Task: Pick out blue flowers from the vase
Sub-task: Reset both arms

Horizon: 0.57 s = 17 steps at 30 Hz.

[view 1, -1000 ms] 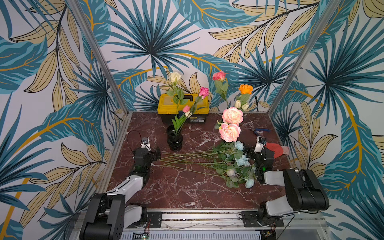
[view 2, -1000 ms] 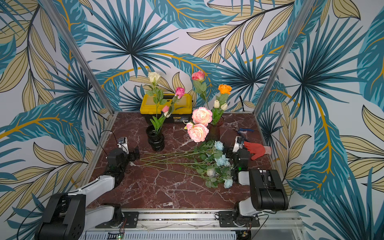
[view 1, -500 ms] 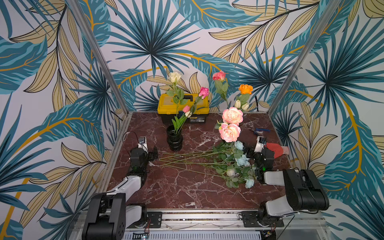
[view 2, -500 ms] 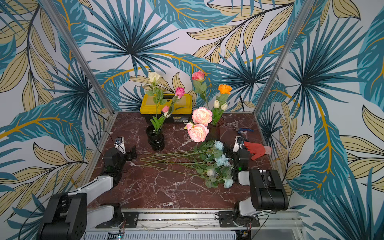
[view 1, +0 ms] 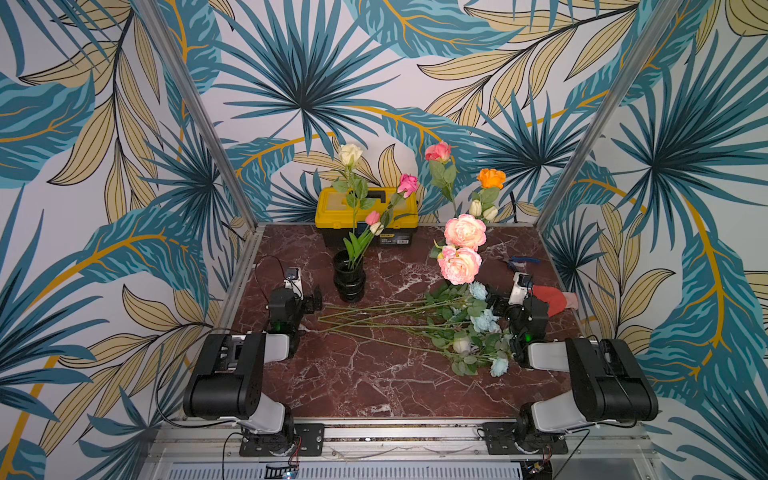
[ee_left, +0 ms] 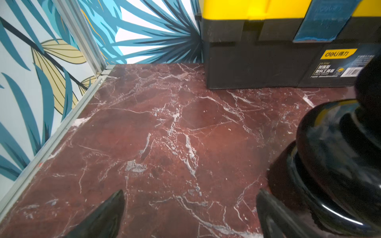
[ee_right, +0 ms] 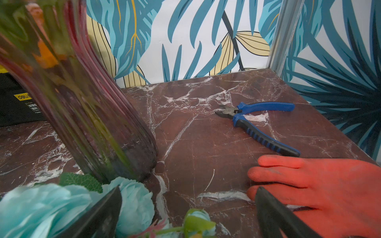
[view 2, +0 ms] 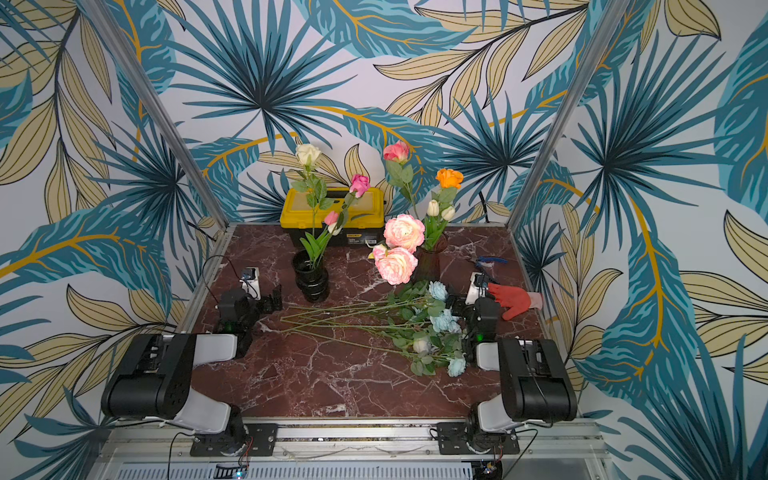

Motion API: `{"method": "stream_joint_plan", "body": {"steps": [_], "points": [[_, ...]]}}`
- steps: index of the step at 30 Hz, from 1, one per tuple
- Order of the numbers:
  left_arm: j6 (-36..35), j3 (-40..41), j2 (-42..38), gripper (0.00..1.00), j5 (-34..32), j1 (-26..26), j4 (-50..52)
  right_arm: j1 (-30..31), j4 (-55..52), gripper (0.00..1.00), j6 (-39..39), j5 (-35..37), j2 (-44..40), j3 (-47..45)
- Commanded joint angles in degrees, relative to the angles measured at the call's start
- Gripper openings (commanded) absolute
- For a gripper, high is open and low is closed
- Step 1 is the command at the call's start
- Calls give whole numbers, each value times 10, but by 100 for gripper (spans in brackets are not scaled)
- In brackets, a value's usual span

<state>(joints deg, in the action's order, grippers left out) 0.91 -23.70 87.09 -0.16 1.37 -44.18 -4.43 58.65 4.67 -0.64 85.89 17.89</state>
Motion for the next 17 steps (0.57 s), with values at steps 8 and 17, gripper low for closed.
{"method": "stream_joint_plan", "body": {"steps": [8,17], "points": [[3,3,-1,99,2,5,-28,-1,3,99,-4,3,3,3],[5,2,-1,99,-5,5,-28,-1,3,100,-5,3,3,4]]}}
